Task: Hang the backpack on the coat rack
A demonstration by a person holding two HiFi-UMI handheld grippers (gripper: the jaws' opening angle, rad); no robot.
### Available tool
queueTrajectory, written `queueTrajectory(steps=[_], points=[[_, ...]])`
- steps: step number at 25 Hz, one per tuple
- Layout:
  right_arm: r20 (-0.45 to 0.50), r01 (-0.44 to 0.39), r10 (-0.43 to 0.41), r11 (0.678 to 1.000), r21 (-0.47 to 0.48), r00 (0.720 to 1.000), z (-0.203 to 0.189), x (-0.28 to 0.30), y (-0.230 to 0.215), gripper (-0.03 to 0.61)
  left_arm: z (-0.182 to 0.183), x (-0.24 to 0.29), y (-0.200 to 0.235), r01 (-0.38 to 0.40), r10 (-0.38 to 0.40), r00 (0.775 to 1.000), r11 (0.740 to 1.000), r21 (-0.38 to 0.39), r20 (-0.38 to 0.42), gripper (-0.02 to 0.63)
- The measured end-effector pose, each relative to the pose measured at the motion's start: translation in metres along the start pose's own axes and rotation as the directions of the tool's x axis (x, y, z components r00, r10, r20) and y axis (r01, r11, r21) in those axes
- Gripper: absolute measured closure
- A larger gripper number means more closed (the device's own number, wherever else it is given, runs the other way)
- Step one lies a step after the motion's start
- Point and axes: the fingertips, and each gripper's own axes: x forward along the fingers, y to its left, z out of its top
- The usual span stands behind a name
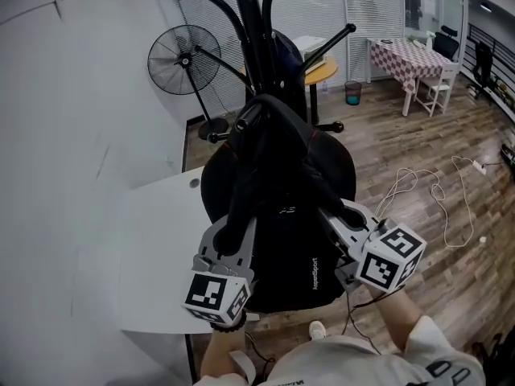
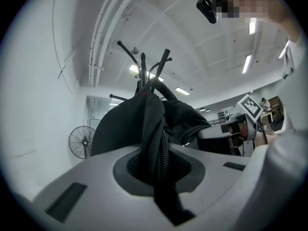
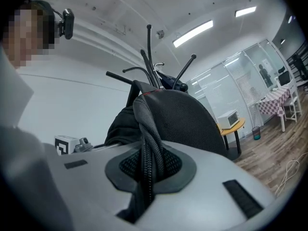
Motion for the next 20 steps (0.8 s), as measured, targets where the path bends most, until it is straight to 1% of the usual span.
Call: queueTrajectory(steps=[7, 10, 15, 17, 20], points=[[0.043, 0.003, -0.001, 0.998, -0.063, 0.999, -0.011, -0.001, 0.003, 0.546, -0.009, -0.001, -0.002, -0.078, 0.078, 0.997, 0.996, 0.051, 0.011, 0.574], [0.072, 0.019, -0.012, 0.995, -0.098, 0.997, -0.013, -0.002, 0.004, 0.546, -0.011, -0.001, -0.003, -0.102, 0.101, 0.995, 0.992, 0.073, 0.018, 0.572], [0.131, 0.078, -0.052, 0.977, -0.198, 0.99, -0.015, -0.002, 0.005, 0.546, -0.013, 0.0, -0.003, -0.099, 0.095, 0.994, 0.992, 0.073, 0.057, 0.572], [0.145, 0.093, -0.062, 0.972, -0.214, 0.988, -0.016, -0.002, 0.005, 0.545, -0.014, 0.0, -0.004, -0.089, 0.084, 0.994, 0.993, 0.08, 0.072, 0.572], [0.151, 0.096, -0.065, 0.973, -0.21, 0.986, -0.018, -0.001, 0.005, 0.545, -0.015, -0.001, -0.005, -0.079, 0.068, 0.993, 0.991, 0.106, 0.098, 0.572]])
